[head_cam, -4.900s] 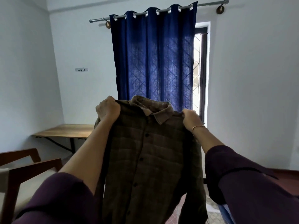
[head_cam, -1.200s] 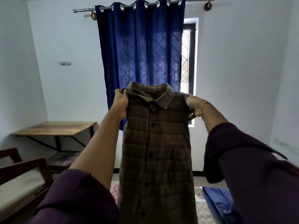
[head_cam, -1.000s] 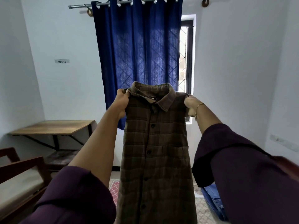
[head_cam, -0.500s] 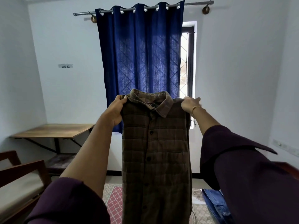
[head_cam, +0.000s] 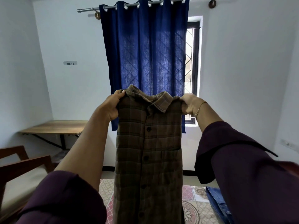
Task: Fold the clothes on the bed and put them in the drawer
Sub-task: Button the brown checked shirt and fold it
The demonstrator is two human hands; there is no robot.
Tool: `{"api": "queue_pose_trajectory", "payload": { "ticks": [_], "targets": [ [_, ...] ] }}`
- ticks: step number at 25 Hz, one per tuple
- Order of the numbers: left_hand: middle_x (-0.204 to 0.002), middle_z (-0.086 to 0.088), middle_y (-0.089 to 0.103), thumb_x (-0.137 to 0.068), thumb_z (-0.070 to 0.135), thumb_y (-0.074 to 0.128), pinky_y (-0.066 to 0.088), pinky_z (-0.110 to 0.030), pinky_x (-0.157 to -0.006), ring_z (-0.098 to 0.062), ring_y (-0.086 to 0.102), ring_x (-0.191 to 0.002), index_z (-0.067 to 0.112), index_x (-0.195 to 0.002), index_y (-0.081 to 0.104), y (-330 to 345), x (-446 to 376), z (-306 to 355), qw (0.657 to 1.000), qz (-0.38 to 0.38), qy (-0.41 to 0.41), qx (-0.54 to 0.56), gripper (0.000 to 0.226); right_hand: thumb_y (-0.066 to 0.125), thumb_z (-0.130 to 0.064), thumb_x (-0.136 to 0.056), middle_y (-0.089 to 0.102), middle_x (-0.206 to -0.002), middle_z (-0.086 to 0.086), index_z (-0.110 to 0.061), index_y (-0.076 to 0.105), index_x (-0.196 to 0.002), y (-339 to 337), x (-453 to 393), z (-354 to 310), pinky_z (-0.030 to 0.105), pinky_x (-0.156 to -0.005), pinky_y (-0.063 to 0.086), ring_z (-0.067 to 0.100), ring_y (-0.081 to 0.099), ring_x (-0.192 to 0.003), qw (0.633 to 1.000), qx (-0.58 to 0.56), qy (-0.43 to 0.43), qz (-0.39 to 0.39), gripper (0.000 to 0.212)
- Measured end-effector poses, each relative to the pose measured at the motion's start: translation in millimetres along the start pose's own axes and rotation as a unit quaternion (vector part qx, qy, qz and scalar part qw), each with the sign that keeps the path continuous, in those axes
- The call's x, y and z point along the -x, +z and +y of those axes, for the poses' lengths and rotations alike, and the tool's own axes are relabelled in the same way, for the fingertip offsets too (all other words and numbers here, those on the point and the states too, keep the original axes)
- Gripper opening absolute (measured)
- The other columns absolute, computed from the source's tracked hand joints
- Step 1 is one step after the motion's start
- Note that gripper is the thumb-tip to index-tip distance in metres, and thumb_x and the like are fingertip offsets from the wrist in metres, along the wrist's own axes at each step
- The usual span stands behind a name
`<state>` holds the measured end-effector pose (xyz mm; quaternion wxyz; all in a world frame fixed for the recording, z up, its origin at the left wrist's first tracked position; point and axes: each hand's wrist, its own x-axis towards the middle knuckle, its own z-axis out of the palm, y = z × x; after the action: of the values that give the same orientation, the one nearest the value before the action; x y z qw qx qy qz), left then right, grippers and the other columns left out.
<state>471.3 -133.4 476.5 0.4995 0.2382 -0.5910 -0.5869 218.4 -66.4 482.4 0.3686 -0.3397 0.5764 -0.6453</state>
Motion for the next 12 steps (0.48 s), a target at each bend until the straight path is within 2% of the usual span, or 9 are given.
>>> {"api": "queue_pose_trajectory", "payload": {
  "ticks": [1,3,6,8,10,12],
  "targets": [
    [-0.089,-0.004,0.064,-0.100,0.021,0.040,0.055,-0.024,-0.054,-0.014,0.062,-0.076,0.020,-0.095,0.055,-4,0,-3,1.000,0.006,-0.002,0.003,0.016,0.023,-0.009,-0.098,0.062,-0.049,0.010,-0.012,0.054,-0.063,-1,-1,1,0.033,-0.040,0.054,0.022,0.063,-0.048,1.000,0.030,0.001,-0.005,0.046],
    [-0.089,-0.004,0.062,-0.101,0.021,0.040,0.055,-0.023,-0.054,-0.014,0.060,-0.076,0.021,-0.095,0.053,-8,1,-9,1.000,0.023,0.003,0.016,0.015,0.025,-0.010,-0.098,0.062,-0.048,0.008,-0.013,0.057,-0.070,-2,-7,10,0.030,-0.039,0.052,0.019,0.061,-0.041,0.998,0.057,0.003,0.002,0.044],
    [-0.085,-0.002,0.056,-0.102,0.019,0.038,0.052,-0.019,-0.047,-0.011,0.055,-0.071,0.022,-0.088,0.046,-6,2,-19,0.998,0.056,0.014,0.019,0.016,0.026,-0.012,-0.098,0.061,-0.045,0.008,-0.012,0.058,-0.072,3,-10,22,0.033,-0.046,0.055,0.023,0.061,-0.047,0.997,0.068,-0.001,-0.030,0.041],
    [-0.083,-0.002,0.053,-0.102,0.018,0.038,0.050,-0.017,-0.045,-0.010,0.052,-0.069,0.022,-0.085,0.043,-4,2,-23,0.997,0.073,0.024,0.013,0.018,0.030,-0.012,-0.098,0.060,-0.042,0.006,-0.009,0.057,-0.070,8,-8,23,0.031,-0.044,0.054,0.024,0.061,-0.050,0.996,0.075,-0.022,-0.034,0.039],
    [-0.083,-0.002,0.054,-0.101,0.017,0.039,0.050,-0.017,-0.045,-0.010,0.053,-0.069,0.022,-0.086,0.043,-4,0,-22,0.994,0.094,0.047,0.024,0.017,0.034,-0.015,-0.100,0.065,-0.050,0.006,-0.006,0.061,-0.078,17,2,18,0.027,-0.044,0.054,0.019,0.064,-0.047,0.997,0.002,-0.037,-0.066,0.036],
    [-0.088,-0.003,0.058,-0.099,0.017,0.044,0.054,-0.019,-0.054,-0.011,0.057,-0.073,0.020,-0.092,0.049,-6,-5,-19,0.993,0.056,0.074,0.066,0.009,0.035,-0.019,-0.102,0.071,-0.068,0.006,-0.002,0.067,-0.094,25,11,7,0.024,-0.052,0.056,0.015,0.068,-0.059,0.980,-0.100,-0.099,-0.141,0.037]
  ]
}}
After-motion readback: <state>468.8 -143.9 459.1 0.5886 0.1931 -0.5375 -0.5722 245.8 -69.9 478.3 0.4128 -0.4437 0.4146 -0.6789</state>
